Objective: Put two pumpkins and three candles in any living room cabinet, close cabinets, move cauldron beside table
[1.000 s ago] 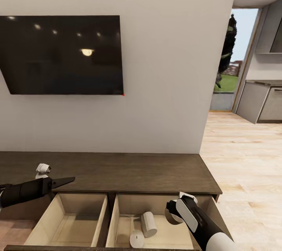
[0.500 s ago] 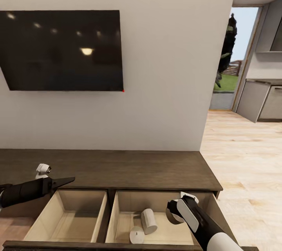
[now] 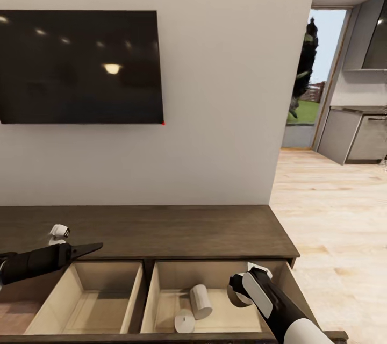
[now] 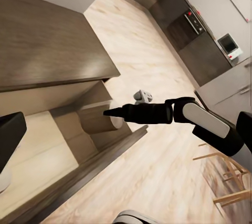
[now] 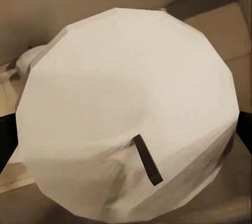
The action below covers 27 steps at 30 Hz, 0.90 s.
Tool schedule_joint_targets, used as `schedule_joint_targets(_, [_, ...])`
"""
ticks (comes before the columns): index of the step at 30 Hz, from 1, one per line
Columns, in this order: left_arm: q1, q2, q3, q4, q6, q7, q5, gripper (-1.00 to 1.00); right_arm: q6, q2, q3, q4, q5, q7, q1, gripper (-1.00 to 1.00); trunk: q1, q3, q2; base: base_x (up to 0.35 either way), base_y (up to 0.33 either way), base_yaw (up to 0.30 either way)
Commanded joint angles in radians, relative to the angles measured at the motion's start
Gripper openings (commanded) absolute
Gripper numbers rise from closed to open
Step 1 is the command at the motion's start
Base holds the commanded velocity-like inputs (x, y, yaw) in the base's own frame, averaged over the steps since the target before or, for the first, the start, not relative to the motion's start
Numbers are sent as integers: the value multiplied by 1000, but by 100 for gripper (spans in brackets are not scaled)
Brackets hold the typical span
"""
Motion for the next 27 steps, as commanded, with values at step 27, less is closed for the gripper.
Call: schedule_joint_targets(27, [0,0,0,0,0,0,1,100,0,2,0,1,2,-2,0,-100,73,-61,-133,0,0,-11])
